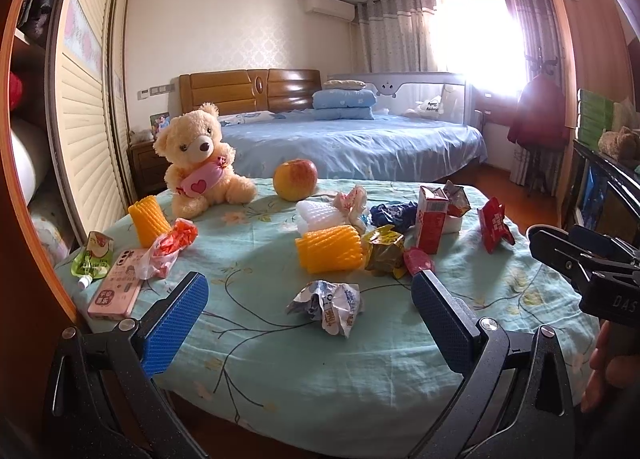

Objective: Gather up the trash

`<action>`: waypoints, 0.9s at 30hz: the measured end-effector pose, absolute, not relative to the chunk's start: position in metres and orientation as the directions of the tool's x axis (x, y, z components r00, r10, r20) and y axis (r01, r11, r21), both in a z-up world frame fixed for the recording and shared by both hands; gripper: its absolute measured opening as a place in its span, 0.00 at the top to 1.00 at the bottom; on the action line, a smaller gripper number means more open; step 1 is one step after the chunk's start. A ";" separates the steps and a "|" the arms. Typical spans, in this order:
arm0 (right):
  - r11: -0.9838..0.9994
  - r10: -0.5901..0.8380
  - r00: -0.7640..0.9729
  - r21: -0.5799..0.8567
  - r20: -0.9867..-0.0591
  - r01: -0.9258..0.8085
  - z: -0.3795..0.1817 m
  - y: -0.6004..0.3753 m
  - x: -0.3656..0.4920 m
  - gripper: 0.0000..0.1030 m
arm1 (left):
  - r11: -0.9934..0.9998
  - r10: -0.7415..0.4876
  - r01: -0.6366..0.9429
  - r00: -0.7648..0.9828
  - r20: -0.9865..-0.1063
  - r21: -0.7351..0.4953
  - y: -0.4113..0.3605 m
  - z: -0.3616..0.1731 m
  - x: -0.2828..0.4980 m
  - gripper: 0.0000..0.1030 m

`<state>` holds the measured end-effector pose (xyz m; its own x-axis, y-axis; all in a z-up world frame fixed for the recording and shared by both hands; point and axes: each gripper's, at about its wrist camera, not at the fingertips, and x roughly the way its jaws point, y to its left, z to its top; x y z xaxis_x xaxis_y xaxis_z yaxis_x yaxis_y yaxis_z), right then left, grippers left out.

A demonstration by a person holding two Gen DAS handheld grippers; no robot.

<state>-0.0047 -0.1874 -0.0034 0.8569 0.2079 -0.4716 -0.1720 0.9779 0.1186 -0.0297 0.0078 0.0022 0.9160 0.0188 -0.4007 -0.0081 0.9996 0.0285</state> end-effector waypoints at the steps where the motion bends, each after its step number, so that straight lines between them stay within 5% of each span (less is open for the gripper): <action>1: 0.978 0.206 0.857 0.118 -0.472 -0.171 -0.004 -0.187 -0.005 0.00 | 1.000 0.020 -0.009 0.916 -0.400 0.028 0.008 0.002 -0.030 0.00; 27: 0.977 0.214 0.852 0.121 -0.477 -0.177 -0.007 -0.186 -0.003 0.00 | 1.000 0.017 -0.005 0.917 -0.399 0.031 0.004 0.002 -0.028 0.00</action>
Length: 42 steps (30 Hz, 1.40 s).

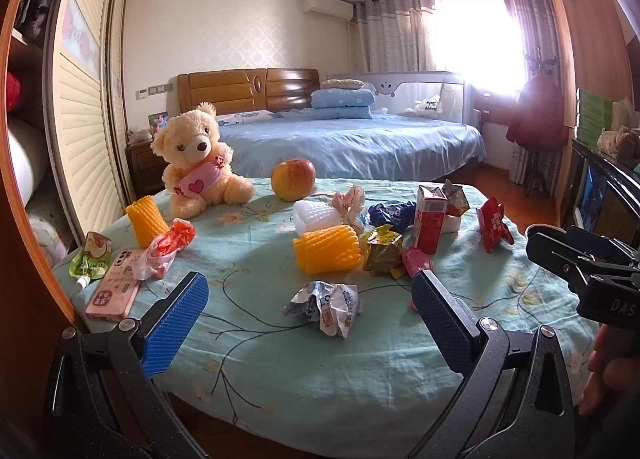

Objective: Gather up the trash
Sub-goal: 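Grasp the crumpled white wrapper with the left tool while the right tool grasps the pink hairbrush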

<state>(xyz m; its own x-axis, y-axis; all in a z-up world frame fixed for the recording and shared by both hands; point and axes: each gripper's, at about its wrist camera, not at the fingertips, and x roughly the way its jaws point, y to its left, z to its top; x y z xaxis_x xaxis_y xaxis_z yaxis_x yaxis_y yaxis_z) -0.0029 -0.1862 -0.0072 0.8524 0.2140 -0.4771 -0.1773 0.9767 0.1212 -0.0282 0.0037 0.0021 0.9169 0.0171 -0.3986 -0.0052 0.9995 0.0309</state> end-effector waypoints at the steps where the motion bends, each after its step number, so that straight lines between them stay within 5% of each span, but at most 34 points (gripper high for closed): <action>1: 0.976 0.215 0.852 0.122 -0.477 -0.179 -0.007 -0.186 -0.003 0.00 | 1.000 0.017 -0.005 0.917 -0.399 0.030 0.004 0.002 -0.028 0.00; 24: 0.965 0.262 0.789 0.167 -0.555 -0.202 -0.025 -0.179 0.016 0.01 | 1.000 0.003 -0.004 0.882 -0.471 -0.001 0.015 -0.014 -0.015 0.00; 36: 0.942 0.336 0.644 0.250 -0.688 -0.224 -0.063 -0.166 0.062 0.35 | 0.999 -0.054 0.048 0.790 -0.610 -0.027 0.016 -0.051 0.029 0.14; 42: 0.941 0.338 0.592 0.268 -0.732 -0.206 -0.079 -0.166 0.085 0.38 | 0.996 -0.091 0.070 0.748 -0.658 -0.058 0.017 -0.065 0.057 0.24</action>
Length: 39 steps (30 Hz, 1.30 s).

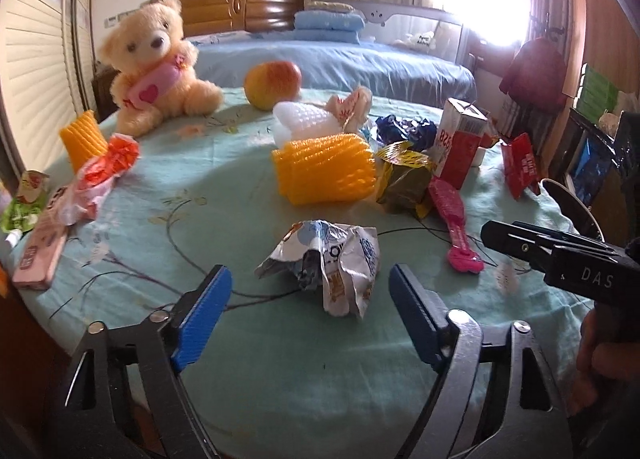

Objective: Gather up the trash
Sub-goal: 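Grasp the crumpled white wrapper with the left tool while the right tool grasps the pink hairbrush, then carry both items to the bin and open both tools to drop them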

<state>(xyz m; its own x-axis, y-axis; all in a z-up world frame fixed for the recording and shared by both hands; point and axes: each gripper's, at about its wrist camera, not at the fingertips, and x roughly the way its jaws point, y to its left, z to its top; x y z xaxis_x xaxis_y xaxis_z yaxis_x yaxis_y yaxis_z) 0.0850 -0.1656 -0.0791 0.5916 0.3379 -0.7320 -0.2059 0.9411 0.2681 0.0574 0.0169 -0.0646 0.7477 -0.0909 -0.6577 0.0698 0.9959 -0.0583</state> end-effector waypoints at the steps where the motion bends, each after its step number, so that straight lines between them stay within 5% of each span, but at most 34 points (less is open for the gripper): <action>1: 0.941 0.337 0.586 0.267 -0.737 -0.207 -0.081 -0.164 0.088 0.38 | 0.996 -0.094 0.072 0.742 -0.663 -0.061 0.017 -0.066 0.061 0.29; 6: 0.942 0.333 0.556 0.251 -0.762 -0.220 -0.086 -0.150 0.104 0.38 | 0.990 -0.138 0.091 0.710 -0.690 -0.105 0.022 -0.075 0.075 0.43; 10: 0.951 0.301 0.543 0.208 -0.784 -0.228 -0.093 -0.138 0.114 0.39 | 0.984 -0.180 0.124 0.700 -0.691 -0.132 0.022 -0.075 0.079 0.67; 15: 0.960 0.271 0.551 0.181 -0.789 -0.213 -0.094 -0.141 0.117 0.80 | 0.982 -0.191 0.147 0.707 -0.681 -0.123 0.018 -0.072 0.080 0.80; 21: 0.949 0.312 0.551 0.226 -0.774 -0.219 -0.091 -0.153 0.111 0.80 | 0.975 -0.219 0.182 0.715 -0.664 -0.125 0.009 -0.065 0.075 0.96; 39: 0.954 0.288 0.621 0.275 -0.729 -0.120 -0.071 -0.232 0.075 0.80 | 0.928 -0.355 0.339 0.670 -0.652 -0.157 -0.061 -0.048 0.067 0.96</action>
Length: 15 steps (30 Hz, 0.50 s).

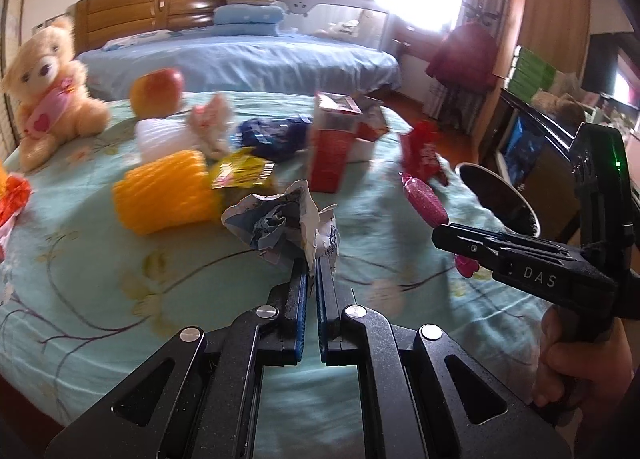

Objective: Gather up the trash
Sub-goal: 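Carry both items to the bin and open both tools to drop them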

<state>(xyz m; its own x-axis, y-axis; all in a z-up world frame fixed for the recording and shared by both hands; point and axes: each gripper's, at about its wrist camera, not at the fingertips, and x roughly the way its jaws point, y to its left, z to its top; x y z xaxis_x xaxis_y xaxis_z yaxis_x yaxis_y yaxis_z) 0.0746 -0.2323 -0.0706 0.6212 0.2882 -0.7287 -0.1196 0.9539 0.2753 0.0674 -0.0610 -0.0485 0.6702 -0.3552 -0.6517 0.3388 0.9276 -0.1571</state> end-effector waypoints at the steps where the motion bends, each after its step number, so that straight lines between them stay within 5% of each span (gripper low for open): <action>1: 0.955 0.283 0.624 0.276 -0.728 -0.111 -0.070 -0.238 0.073 0.80 | 0.924 -0.363 0.350 0.665 -0.653 -0.157 -0.066 -0.048 0.068 0.96; 15: 0.962 0.189 0.666 0.272 -0.721 0.022 -0.064 -0.314 0.050 0.80 | 0.856 -0.457 0.498 0.602 -0.655 -0.140 -0.149 -0.042 0.072 0.96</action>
<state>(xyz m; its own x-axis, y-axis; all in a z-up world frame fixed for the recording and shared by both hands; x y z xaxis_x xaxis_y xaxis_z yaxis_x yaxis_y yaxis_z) 0.0504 -0.3138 -0.0638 0.6663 0.1891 -0.7213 0.0219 0.9619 0.2724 0.0719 -0.1491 -0.0425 0.6017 -0.4573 -0.6549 0.4981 0.8558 -0.1399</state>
